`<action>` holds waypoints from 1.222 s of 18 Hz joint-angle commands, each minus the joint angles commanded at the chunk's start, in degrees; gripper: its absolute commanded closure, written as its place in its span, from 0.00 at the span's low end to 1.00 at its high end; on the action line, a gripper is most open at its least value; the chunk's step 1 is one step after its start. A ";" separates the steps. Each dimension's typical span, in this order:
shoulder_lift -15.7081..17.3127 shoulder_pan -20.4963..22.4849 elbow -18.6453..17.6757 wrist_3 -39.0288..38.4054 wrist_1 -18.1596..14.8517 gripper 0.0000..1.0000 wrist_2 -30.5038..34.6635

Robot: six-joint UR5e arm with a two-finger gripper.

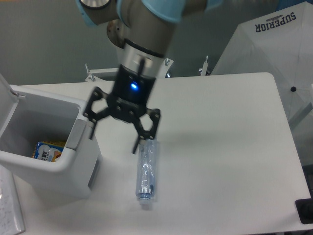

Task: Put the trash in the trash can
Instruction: 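Move the open gripper over the clear plastic bottle and lower it, then close the gripper around the bottle's middle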

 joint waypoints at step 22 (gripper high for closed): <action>-26.11 -9.05 19.51 0.09 -22.41 0.00 26.97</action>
